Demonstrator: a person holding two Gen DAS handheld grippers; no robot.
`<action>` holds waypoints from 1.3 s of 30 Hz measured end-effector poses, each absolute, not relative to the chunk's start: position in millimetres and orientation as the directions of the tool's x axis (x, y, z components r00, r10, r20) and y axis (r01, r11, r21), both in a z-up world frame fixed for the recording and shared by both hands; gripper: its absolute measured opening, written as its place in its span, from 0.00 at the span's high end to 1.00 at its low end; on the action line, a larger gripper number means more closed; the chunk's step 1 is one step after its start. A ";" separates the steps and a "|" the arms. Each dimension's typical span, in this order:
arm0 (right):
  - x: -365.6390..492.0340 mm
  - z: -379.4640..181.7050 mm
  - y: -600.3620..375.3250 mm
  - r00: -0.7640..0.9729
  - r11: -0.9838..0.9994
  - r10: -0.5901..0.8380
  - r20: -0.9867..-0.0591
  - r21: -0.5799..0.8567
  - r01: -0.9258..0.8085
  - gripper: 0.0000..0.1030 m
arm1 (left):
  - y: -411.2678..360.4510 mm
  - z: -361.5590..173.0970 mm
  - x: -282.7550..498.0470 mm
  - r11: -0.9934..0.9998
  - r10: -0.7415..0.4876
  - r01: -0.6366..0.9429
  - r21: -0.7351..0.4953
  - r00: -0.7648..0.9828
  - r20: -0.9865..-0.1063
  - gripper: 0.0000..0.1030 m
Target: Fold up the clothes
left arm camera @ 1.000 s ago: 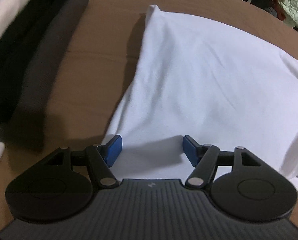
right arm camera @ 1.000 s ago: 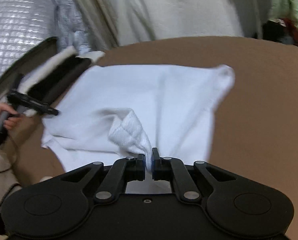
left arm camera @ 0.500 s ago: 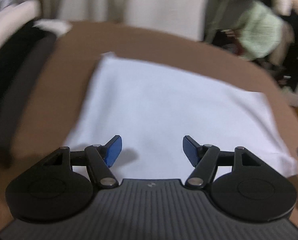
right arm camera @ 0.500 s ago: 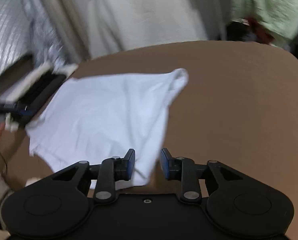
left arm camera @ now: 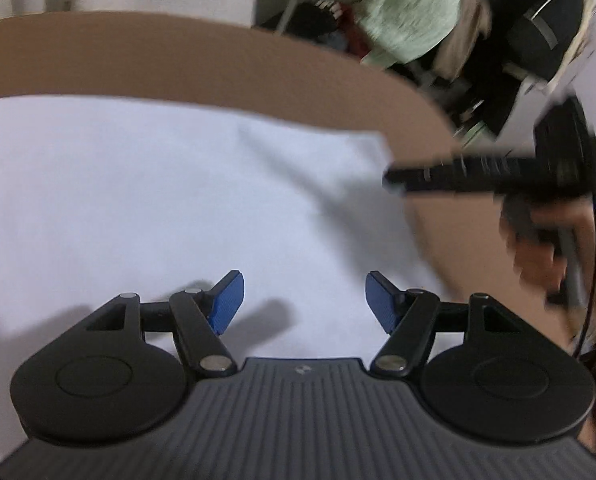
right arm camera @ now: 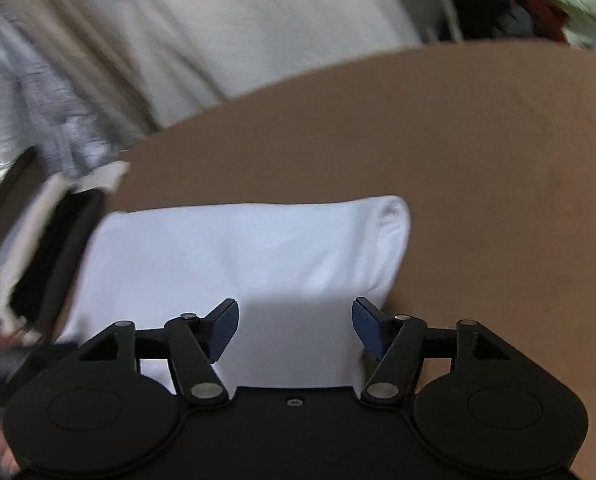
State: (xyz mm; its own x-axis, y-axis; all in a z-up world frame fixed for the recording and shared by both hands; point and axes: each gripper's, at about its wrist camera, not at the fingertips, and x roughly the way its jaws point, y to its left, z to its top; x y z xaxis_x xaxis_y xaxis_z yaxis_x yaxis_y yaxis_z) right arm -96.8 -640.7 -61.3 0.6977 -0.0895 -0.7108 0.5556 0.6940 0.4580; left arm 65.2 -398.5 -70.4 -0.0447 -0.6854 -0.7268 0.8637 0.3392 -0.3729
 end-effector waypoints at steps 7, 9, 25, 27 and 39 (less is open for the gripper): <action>-76.5 -61.0 -655.1 0.714 0.747 -0.229 -0.662 0.351 0.565 0.94 | -361.6 -81.5 67.8 0.436 -0.601 0.851 -0.292 0.033 -0.799 0.36; -78.1 -50.7 -657.5 0.710 0.762 -0.324 -0.625 0.273 0.588 0.96 | -363.9 -80.4 50.9 0.407 -0.541 0.890 -0.204 0.055 -0.839 0.35; -161.0 -71.3 -556.3 0.654 0.635 -0.287 -0.700 0.372 0.677 0.47 | -359.2 -60.6 39.0 0.477 -0.461 0.872 -0.112 0.139 -0.877 0.26; -169.7 -80.7 -532.6 0.585 0.661 -0.345 -0.734 0.252 0.707 0.49 | -354.1 -65.1 53.2 0.520 -0.462 0.840 -0.157 0.122 -0.878 0.26; -235.1 -76.9 -507.4 0.689 0.562 -0.278 -0.670 0.468 0.682 0.45 | -339.4 -57.1 0.8 0.468 -0.478 0.884 0.001 0.255 -0.841 0.26</action>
